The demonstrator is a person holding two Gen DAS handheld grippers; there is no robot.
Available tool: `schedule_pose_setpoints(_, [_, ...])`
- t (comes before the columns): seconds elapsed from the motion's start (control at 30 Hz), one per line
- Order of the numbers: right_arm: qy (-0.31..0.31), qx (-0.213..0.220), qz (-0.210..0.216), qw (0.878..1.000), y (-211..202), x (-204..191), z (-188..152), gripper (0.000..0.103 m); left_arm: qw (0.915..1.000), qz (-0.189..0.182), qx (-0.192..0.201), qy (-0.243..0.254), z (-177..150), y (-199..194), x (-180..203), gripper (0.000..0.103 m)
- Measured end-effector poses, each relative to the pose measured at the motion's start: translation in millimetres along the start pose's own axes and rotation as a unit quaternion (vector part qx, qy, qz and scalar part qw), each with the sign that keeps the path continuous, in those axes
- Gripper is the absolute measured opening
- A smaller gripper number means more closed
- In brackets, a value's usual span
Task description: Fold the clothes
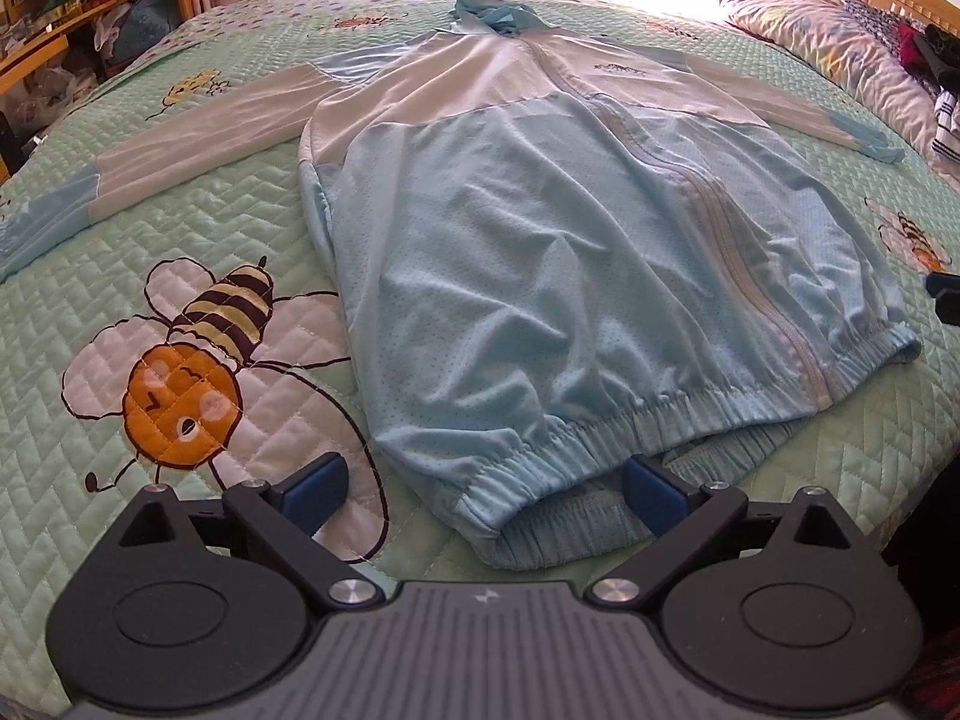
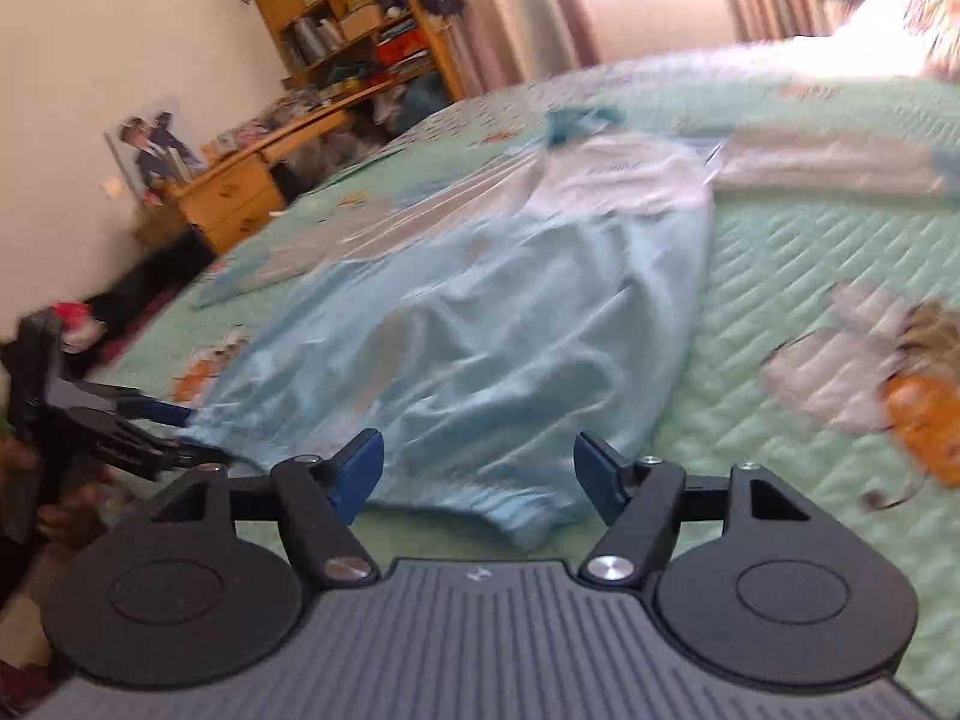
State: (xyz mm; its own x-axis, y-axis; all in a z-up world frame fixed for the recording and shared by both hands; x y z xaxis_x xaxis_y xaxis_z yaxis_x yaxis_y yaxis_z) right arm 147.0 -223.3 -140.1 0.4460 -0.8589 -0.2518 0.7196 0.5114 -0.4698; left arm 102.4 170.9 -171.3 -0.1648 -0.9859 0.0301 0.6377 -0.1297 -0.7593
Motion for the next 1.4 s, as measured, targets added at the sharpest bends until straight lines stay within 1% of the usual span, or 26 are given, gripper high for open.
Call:
schedule_pose_setpoints(0.03, [-0.041,-0.001,-0.042,0.998,-2.5,-5.9,-1.2,0.078,1.0,0.0,-0.001,-0.002,0.5,0.3,-0.5,0.099])
schedule_pose_setpoints(0.07, [-0.082,-0.003,-0.078,0.994,-3.4,-12.9,-4.9,0.079,1.0,0.0,-0.001,-0.002,0.7,0.8,-0.5,0.1])
schedule_pose_setpoints(0.1, [-0.115,-0.002,-0.098,0.989,-3.5,-19.7,-10.3,0.079,1.0,0.001,-0.002,0.0,0.3,1.3,0.5,0.101])
schedule_pose_setpoints(0.2, [-0.165,0.001,-0.134,0.977,2.5,-35.1,-27.1,0.082,1.0,0.003,-0.004,0.003,-0.1,2.9,1.6,0.102])
schedule_pose_setpoints(0.3, [-0.217,-0.008,-0.147,0.965,13.1,-49.5,-40.7,0.082,1.0,0.0,-0.007,0.001,0.2,3.7,0.2,0.102])
schedule_pose_setpoints(0.33, [-0.23,-0.005,-0.153,0.961,15.5,-53.2,-43.9,0.082,1.0,-0.001,-0.008,0.001,0.4,3.8,-0.5,0.102])
schedule_pose_setpoints(0.4, [-0.237,0.005,-0.157,0.959,17.8,-47.9,-46.3,0.082,1.0,-0.003,-0.009,-0.001,0.6,4.0,-1.4,0.102])
schedule_pose_setpoints(0.57, [-0.222,0.014,-0.17,0.96,19.0,-38.3,-40.6,0.083,1.0,0.0,-0.006,0.002,-0.7,4.1,0.3,0.103])
schedule_pose_setpoints(0.7, [-0.223,0.006,-0.182,0.958,23.2,-28.8,-38.0,0.086,1.0,-0.001,-0.005,0.002,-1.2,4.4,-0.3,0.103])
schedule_pose_setpoints(0.73, [-0.228,0.005,-0.188,0.955,25.4,-27.2,-38.2,0.086,1.0,-0.002,-0.004,0.002,-1.3,4.5,-0.3,0.103])
schedule_pose_setpoints(0.8, [-0.24,0.011,-0.193,0.951,24.9,-46.3,-47.4,0.086,1.0,-0.002,-0.004,0.003,-1.5,4.7,-0.4,0.103])
schedule_pose_setpoints(0.83, [-0.245,0.016,-0.196,0.949,27.5,-48.0,-47.3,0.087,1.0,-0.002,-0.004,0.003,-1.6,4.8,-0.4,0.103])
schedule_pose_setpoints(1.0, [-0.288,0.048,-0.227,0.929,49.5,-66.7,-46.1,0.087,1.0,-0.004,-0.003,0.004,-2.0,5.2,-0.6,0.103])
schedule_pose_setpoints(1.07, [-0.305,0.059,-0.235,0.921,56.9,-76.3,-46.0,0.09,1.0,-0.004,-0.003,0.004,-2.0,5.4,-1.1,0.103])
schedule_pose_setpoints(1.1, [-0.318,0.061,-0.243,0.914,61.4,-79.7,-46.2,0.093,1.0,-0.005,-0.003,0.004,-2.1,5.4,-1.3,0.103])
schedule_pose_setpoints(1.17, [-0.348,0.058,-0.265,0.897,70.9,-84.0,-47.4,0.093,1.0,-0.006,-0.003,0.003,-2.1,5.6,-1.7,0.103])
schedule_pose_setpoints(1.27, [-0.368,0.043,-0.295,0.881,75.6,-77.3,-46.3,0.093,1.0,-0.004,-0.005,0.001,-1.7,6.5,-2.6,0.103])
schedule_pose_setpoints(1.4, [-0.387,0.013,-0.344,0.855,74.6,-59.7,-42.5,0.095,0.9998,0.017,-0.01,-0.001,-1.1,8.8,-3.0,0.103])
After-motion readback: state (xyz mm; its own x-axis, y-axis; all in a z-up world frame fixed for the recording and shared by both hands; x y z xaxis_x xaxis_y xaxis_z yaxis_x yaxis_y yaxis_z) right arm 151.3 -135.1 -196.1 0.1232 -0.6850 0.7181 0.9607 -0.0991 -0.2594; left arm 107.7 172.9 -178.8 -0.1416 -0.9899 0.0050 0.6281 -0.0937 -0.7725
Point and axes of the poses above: each gripper's, at about its wrist camera, not at the fingertips, and y roughly the way its jaws point, x to its right, z to its top, the point moved 1 cm from there along y, roughly the way its jaws point, and after that the axes turned 6 degrees about x, right-handed, at the moved point
